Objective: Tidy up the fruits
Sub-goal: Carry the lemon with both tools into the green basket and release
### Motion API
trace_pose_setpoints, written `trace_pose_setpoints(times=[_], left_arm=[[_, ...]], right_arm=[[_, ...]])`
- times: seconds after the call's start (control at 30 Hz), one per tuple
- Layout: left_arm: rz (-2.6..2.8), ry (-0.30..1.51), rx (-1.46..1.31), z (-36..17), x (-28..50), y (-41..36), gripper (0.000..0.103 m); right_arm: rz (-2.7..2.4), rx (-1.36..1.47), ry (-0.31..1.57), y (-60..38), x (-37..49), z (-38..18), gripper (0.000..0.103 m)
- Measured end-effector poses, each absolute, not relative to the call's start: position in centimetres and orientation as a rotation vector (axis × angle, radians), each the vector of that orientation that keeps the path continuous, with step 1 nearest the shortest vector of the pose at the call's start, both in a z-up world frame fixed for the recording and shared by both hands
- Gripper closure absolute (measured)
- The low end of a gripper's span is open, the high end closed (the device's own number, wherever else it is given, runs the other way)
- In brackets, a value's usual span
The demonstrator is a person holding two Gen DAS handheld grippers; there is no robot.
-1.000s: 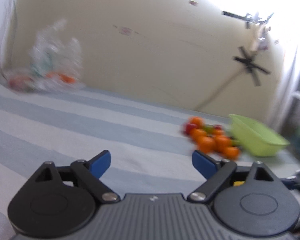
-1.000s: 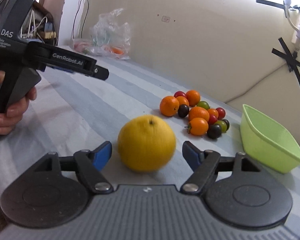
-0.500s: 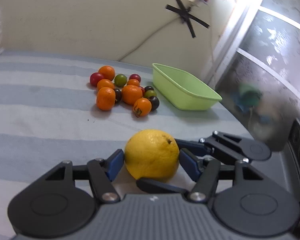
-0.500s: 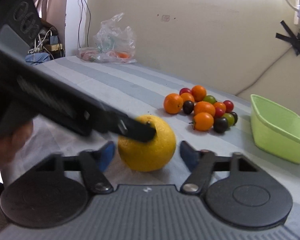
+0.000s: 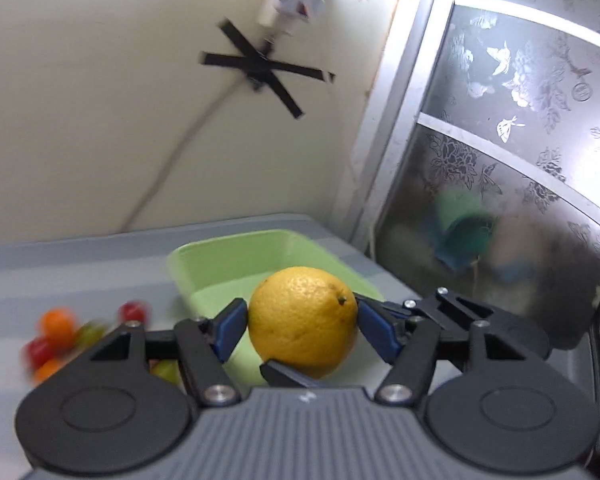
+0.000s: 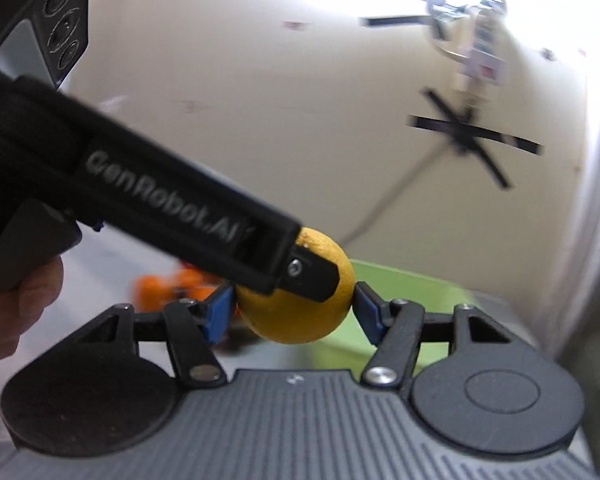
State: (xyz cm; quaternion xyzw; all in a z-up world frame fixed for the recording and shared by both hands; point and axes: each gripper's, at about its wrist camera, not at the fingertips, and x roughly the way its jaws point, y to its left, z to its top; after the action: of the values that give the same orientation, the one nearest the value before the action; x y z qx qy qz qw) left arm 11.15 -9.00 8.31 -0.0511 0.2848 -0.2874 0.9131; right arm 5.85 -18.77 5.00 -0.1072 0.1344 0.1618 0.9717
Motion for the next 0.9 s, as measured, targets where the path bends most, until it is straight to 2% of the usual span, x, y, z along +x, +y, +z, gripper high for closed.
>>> trace_pose_setpoints(times=[0.13,0.43,0.57,0.7,0.9], left_arm=[[-0.617,0.624,-0.1,7.0,15.5,-13.1,0.041],[-0.603,0.736,-0.124,3.6,18.4,-14.9,0.04],[-0.615,0.68,-0.129,5.1,16.0,-13.2,0.04],[-0.575,0.536,-0.122,7.4,11.2,-8.6,0.03],[-0.312,0.407,-0.051,7.0,3.8,-0.3,0.03]], right_arm=[[0.232,-0.19,0.319,-22.7,10.0,4.6,0.037],[0.18,-0.107,0.433,-25.6,14.2,1.8,0.035],[0.145,-0.108,0.391,-25.2,12.9,2.3,0.032],[0.124,-0.06,0.316,-25.3,9.6,3.1,0.032],[0.158,0.092,0.284,-23.8,4.8,2.6,0.033]])
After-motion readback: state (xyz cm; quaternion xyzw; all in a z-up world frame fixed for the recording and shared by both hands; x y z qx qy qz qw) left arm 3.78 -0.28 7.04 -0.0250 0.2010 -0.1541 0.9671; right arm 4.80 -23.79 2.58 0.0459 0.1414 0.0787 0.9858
